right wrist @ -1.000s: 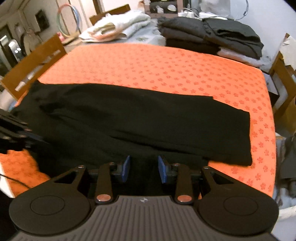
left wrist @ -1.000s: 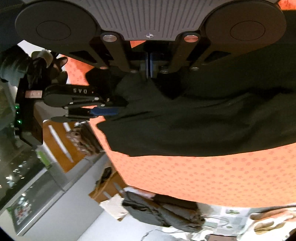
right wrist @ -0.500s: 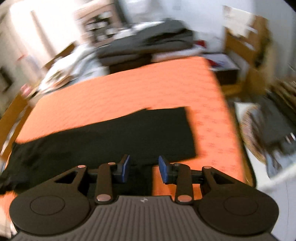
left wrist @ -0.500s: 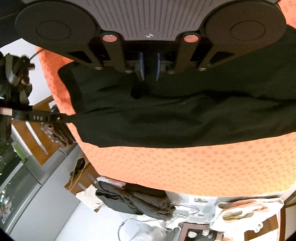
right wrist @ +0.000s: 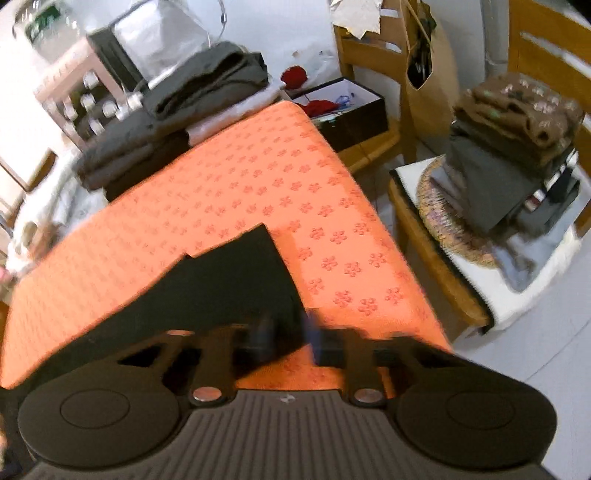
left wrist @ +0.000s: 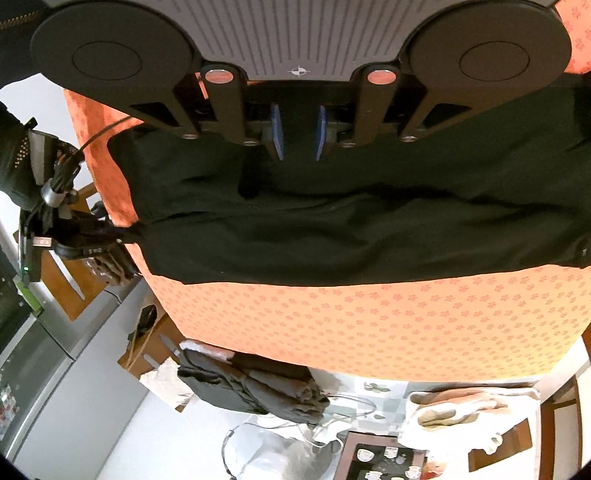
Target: Fold clothes
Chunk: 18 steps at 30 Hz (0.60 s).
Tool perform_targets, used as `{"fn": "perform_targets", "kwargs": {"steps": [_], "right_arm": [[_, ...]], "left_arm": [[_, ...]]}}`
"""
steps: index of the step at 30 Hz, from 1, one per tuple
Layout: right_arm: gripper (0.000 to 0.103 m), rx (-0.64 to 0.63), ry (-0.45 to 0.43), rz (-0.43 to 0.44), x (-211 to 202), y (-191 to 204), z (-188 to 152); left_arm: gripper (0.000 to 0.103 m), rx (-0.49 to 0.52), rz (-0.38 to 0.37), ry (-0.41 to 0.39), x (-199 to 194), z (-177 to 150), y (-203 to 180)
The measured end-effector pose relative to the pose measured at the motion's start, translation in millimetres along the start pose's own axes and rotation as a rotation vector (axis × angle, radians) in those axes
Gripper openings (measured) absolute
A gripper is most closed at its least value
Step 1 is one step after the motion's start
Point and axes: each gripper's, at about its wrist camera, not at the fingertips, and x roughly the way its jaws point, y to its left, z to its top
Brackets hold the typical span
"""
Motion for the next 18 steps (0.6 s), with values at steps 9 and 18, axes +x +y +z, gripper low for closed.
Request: {"fn": "perform_targets", "kwargs": {"steps": [9, 18], "right_arm": [[0.006, -0.137, -0.169, 0.130, -47, 62, 4], [0.006, -0.451, -0.148, 0.262, -50, 173, -34]], "left_arm": [[0.022, -0.020, 0.018, -0.017, -19, -3, 23], [0.022, -0.024, 0.031, -0.025, -35, -3, 49]]}}
